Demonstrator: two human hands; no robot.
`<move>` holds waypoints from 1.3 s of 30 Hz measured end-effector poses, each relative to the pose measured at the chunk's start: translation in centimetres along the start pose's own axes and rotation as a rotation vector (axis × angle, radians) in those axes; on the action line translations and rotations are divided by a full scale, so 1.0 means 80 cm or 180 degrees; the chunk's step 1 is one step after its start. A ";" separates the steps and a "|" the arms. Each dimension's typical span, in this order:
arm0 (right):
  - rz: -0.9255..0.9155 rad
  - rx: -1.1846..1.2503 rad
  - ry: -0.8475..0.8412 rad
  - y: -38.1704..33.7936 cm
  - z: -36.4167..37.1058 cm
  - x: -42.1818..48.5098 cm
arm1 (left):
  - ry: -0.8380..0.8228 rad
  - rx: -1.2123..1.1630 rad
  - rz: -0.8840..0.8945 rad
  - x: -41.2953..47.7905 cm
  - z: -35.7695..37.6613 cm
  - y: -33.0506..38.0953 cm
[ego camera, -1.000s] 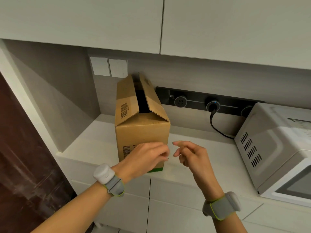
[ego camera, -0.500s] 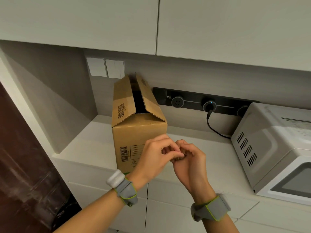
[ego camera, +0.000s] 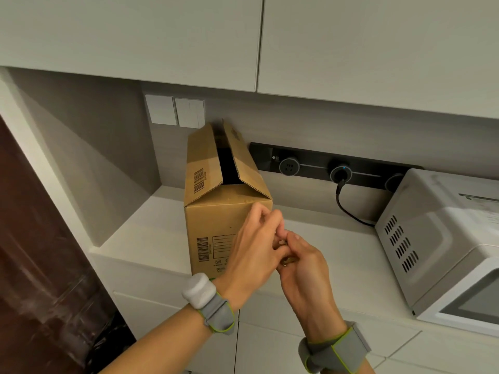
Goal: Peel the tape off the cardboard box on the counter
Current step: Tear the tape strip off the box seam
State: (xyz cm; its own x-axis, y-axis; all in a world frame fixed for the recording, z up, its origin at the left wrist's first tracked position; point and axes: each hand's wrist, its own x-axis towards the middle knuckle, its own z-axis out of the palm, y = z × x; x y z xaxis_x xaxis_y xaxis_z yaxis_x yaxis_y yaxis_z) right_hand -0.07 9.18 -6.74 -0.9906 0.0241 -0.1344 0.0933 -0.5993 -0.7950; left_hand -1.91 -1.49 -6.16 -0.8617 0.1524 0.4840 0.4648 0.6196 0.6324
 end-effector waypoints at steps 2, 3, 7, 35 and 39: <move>-0.0005 0.0199 -0.0020 -0.004 -0.001 0.004 | -0.0078 0.0335 0.0308 0.001 -0.006 0.002; -0.0014 0.0304 -0.0026 -0.005 -0.001 0.006 | -0.0136 0.0502 0.0503 0.001 -0.008 0.000; -0.0129 0.0422 0.0279 -0.014 -0.002 0.016 | -0.0323 0.0888 0.1137 0.003 -0.027 -0.010; -0.1436 -0.3111 -0.0709 -0.027 0.049 0.031 | 0.0088 -0.0461 -0.1432 0.142 -0.174 -0.145; -0.2145 -0.4737 -0.0520 -0.030 0.045 0.045 | -0.0144 -0.0200 -0.1668 0.180 -0.177 -0.164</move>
State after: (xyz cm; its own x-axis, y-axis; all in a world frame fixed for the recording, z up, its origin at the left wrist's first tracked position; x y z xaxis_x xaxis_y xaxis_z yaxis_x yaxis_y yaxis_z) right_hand -4.25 7.80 -3.21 -0.8802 -0.1913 0.4343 -0.4211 0.7368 -0.5290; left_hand -17.51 -18.35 1.10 -0.9890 -0.1314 0.0674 -0.0205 0.5744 0.8183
